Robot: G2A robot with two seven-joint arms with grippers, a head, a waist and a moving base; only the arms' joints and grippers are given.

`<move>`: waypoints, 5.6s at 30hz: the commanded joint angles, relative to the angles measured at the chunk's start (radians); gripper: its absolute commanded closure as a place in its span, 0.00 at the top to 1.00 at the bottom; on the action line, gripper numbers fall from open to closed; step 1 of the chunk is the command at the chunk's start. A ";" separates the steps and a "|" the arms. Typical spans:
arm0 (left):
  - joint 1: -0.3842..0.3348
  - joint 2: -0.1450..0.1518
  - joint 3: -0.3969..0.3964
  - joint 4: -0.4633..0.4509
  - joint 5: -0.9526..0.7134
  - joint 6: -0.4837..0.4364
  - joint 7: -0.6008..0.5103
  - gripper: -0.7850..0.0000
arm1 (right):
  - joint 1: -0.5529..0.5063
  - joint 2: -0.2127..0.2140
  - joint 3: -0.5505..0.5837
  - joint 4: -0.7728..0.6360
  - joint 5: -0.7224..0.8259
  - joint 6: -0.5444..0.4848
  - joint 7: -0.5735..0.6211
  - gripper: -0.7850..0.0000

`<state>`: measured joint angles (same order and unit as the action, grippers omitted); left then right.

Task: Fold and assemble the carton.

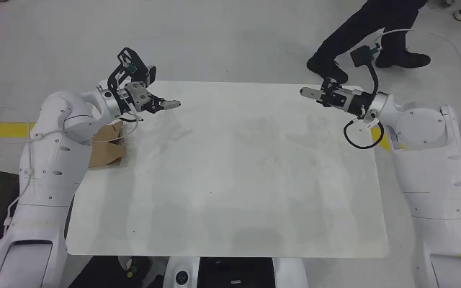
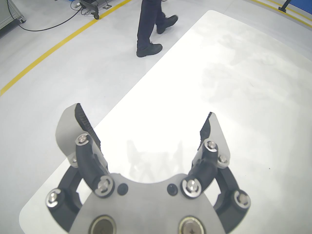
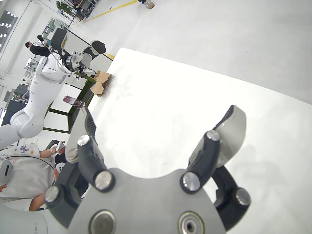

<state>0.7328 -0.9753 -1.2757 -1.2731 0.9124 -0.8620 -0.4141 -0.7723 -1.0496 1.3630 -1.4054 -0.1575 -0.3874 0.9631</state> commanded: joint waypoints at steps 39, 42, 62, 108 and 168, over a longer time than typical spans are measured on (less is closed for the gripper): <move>-0.015 0.035 -0.101 0.109 -0.622 0.041 -0.358 1.00 | 0.000 0.000 0.000 0.000 0.000 0.000 0.000 1.00; -0.026 0.049 -0.131 0.141 -0.789 0.061 -0.483 1.00 | 0.000 0.000 0.000 0.000 0.000 0.000 0.000 1.00; -0.014 0.135 -0.291 0.413 -1.246 0.127 -0.671 1.00 | 0.000 0.000 0.000 0.000 0.000 0.000 0.000 1.00; 0.178 0.162 -0.349 0.799 -1.150 0.223 -0.346 1.00 | 0.000 0.000 0.000 0.000 0.000 0.000 0.000 1.00; -0.091 0.171 -0.326 0.596 -1.208 0.156 -0.500 0.00 | 0.000 0.000 0.000 0.000 0.000 0.000 0.000 1.00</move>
<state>0.6648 -0.7993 -1.6193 -0.6719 -0.2902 -0.7137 -0.9105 -0.7723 -1.0496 1.3630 -1.4054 -0.1575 -0.3874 0.9631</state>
